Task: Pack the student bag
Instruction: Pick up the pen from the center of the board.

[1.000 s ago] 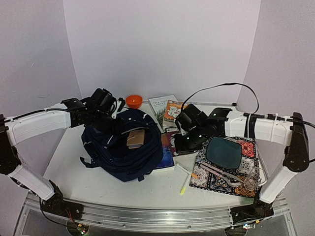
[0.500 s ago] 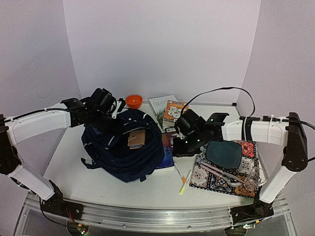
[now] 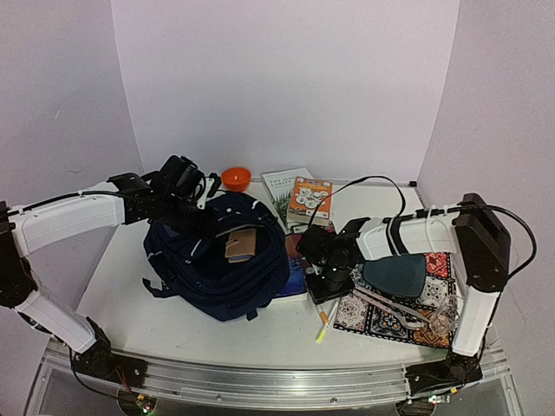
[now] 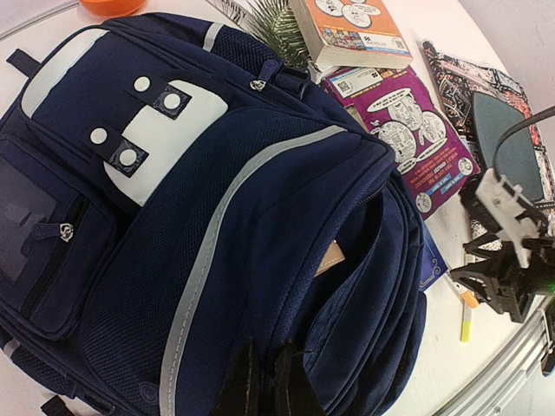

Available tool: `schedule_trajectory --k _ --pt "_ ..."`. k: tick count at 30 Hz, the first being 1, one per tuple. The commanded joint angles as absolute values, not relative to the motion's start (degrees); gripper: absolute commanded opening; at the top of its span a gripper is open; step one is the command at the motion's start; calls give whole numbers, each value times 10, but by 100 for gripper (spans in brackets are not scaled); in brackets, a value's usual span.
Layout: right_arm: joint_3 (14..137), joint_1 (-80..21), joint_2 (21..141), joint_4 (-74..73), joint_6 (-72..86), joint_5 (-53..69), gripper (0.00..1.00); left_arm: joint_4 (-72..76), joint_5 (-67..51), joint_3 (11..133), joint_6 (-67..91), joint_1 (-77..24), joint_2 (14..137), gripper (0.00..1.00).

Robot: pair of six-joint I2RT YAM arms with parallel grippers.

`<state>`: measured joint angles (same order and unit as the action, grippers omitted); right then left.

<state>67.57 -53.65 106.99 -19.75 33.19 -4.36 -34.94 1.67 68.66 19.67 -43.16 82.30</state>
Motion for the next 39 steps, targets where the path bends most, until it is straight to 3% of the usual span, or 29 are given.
schedule_trajectory --k 1,6,19,32,39 --pt "706 -537 1095 -219 306 -22 43 -302 25 713 199 -430 813 0" --pt "716 -537 1119 -211 301 -5 42 -303 28 712 199 -430 814 0" --pt "699 -535 1143 -211 331 -44 28 -304 31 709 200 -430 815 0" --pt "687 -533 1093 -209 364 -61 1 -304 32 704 203 -429 806 0" --pt "674 -532 1050 -208 392 -63 0 -304 34 697 203 -429 798 0"
